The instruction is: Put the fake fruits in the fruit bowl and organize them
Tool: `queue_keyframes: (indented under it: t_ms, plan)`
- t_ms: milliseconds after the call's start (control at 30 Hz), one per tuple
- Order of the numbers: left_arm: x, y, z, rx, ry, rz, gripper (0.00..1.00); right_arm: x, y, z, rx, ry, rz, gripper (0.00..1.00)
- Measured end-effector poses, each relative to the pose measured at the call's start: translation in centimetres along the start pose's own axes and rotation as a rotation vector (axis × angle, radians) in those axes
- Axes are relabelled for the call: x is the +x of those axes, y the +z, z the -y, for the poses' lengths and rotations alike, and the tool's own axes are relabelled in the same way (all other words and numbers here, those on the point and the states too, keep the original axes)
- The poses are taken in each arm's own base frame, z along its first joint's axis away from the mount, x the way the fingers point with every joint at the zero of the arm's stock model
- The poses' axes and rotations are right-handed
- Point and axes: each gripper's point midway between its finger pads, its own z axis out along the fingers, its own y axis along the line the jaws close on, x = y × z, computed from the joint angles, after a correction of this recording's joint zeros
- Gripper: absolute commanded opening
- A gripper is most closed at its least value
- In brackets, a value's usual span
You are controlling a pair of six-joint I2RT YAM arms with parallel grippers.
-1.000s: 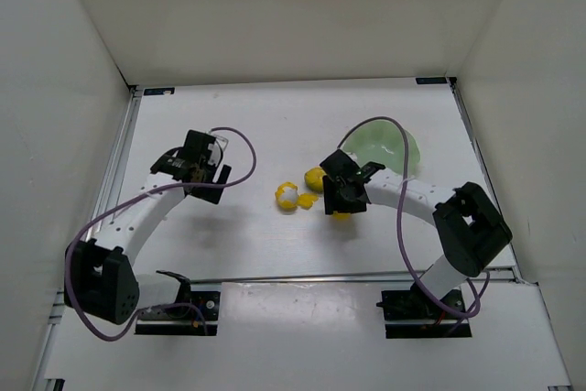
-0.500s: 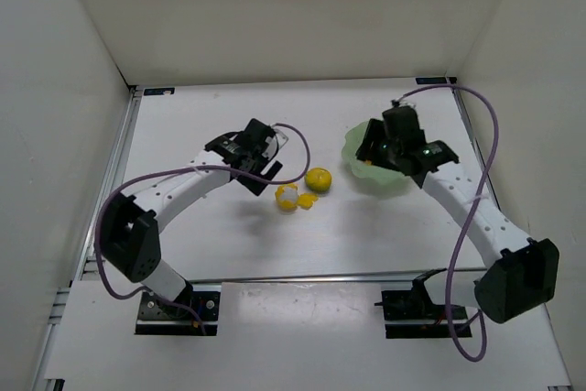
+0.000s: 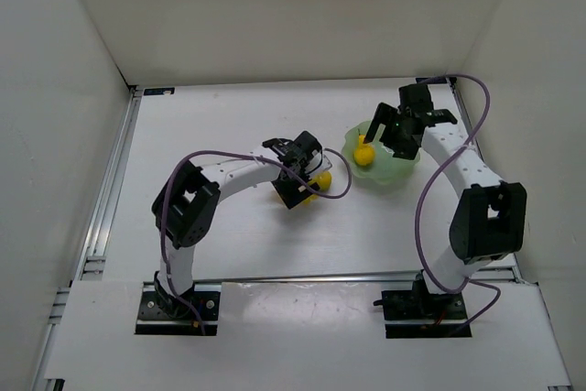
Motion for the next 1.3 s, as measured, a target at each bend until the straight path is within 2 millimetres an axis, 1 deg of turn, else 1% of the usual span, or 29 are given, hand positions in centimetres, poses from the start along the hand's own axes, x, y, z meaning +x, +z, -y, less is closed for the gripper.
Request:
queue_keyframes:
  t_ms: [67, 167, 233, 267, 300, 333, 367, 433, 567, 733, 800, 867, 900, 967, 1033, 1100, 1167, 1233, 1300]
  plan:
    - [-0.1, 0.4, 0.3, 0.026, 0.012, -0.006, 1.00, -0.6, -0.9, -0.5, -0.018, -0.012, 0.026, 1.00]
    - [-0.4, 0.9, 0.8, 0.057, 0.023, -0.016, 0.92, -1.3, -2.6, -1.0, -0.042, -0.019, 0.070, 1.00]
    - [-0.5, 1.2, 1.1, 0.072, 0.024, -0.022, 0.84, -1.7, -3.6, -1.1, -0.054, -0.019, 0.097, 1.00]
    - [-0.5, 1.3, 1.1, 0.077, 0.025, -0.023, 0.82, -1.9, -4.1, -1.2, -0.059, -0.017, 0.109, 1.00]
    - [-0.6, 1.4, 1.3, 0.085, 0.026, -0.025, 0.82, -2.1, -4.5, -1.1, -0.062, -0.015, 0.120, 1.00]
    - [-0.7, 1.4, 1.3, 0.090, 0.026, -0.025, 0.82, -2.3, -4.8, -1.1, -0.064, -0.011, 0.129, 1.00]
    - [-0.9, 1.4, 1.3, 0.093, 0.024, -0.024, 0.89, -2.4, -5.0, -0.9, -0.064, -0.008, 0.136, 1.00]
    - [-1.5, 1.4, 1.1, 0.092, 0.022, -0.017, 1.00, -2.4, -5.1, -0.6, -0.061, -0.003, 0.142, 1.00]
    - [-2.7, 1.8, 0.4, 0.064, 0.012, -0.005, 1.00, -1.7, -4.9, 0.2, -0.045, 0.005, 0.126, 1.00]
    - [-3.8, 2.3, 0.2, 0.058, 0.008, 0.006, 1.00, -0.5, -4.4, 1.1, -0.027, 0.009, 0.096, 1.00]
    - [-4.1, 2.5, 0.1, 0.057, 0.007, 0.011, 0.95, -0.2, -4.3, 1.3, -0.022, 0.011, 0.089, 1.00]
    - [-4.3, 2.7, 0.1, 0.057, 0.005, 0.009, 0.86, -0.1, -4.3, 1.5, -0.019, 0.012, 0.088, 1.00]
    - [-4.3, 2.8, 0.1, 0.058, 0.005, 0.008, 0.75, -0.1, -4.3, 1.5, -0.018, 0.013, 0.090, 1.00]
    - [-4.1, 2.8, 0.0, 0.062, -0.004, 0.005, 0.63, -0.1, -4.4, 1.6, -0.018, 0.014, 0.092, 1.00]
    - [-4.2, 2.8, 0.0, 0.063, -0.001, 0.006, 0.54, 0.0, -4.5, 1.8, -0.016, 0.017, 0.093, 1.00]
    - [-4.0, 2.8, 0.0, 0.063, -0.002, 0.001, 0.54, 0.0, -4.6, 1.9, -0.015, 0.019, 0.094, 1.00]
    - [-3.4, 2.2, -0.1, 0.061, 0.000, -0.029, 0.53, 0.1, -4.6, 1.9, -0.015, 0.019, 0.094, 1.00]
    - [-3.2, 1.3, -0.5, 0.050, 0.005, -0.052, 0.53, 0.4, -4.4, 2.2, -0.011, 0.020, 0.090, 1.00]
    - [-3.7, -0.2, -1.3, 0.021, 0.010, -0.047, 0.53, 1.0, -4.2, 2.6, -0.002, 0.022, 0.083, 1.00]
